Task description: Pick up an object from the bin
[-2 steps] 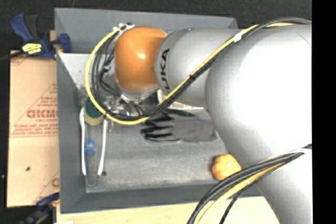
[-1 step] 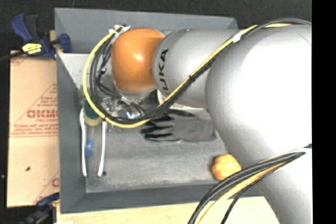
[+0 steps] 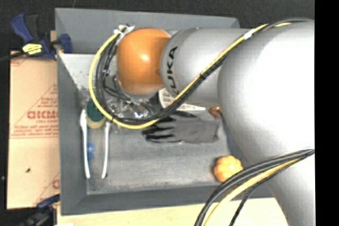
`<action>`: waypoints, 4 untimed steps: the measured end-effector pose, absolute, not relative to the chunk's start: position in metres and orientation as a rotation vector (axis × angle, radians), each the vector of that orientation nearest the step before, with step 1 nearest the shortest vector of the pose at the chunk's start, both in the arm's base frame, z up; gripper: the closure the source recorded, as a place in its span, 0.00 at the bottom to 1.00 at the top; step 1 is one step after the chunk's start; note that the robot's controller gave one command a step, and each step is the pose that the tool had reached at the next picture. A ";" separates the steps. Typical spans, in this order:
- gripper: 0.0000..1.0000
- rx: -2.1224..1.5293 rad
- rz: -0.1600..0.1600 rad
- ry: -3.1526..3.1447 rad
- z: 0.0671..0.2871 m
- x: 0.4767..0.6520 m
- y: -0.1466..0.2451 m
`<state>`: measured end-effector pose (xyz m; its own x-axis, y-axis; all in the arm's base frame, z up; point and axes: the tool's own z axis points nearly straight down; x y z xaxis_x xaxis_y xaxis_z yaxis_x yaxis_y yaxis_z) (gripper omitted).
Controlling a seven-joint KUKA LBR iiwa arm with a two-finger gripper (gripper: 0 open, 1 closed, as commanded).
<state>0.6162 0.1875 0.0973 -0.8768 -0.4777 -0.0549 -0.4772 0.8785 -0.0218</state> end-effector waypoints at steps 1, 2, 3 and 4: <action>1.00 -0.908 -0.031 2.941 0.076 0.616 0.132; 0.00 -1.073 -0.021 2.881 0.074 0.599 0.144; 0.00 -1.072 -0.019 2.882 0.074 0.599 0.144; 0.00 -1.075 -0.020 2.882 0.163 0.579 0.125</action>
Offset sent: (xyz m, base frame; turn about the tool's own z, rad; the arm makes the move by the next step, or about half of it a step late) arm -0.0187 -0.0425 -0.0245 -0.2195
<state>0.5786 0.1254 0.1626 -0.7537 -0.6548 -0.0569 -0.6539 0.7558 -0.0353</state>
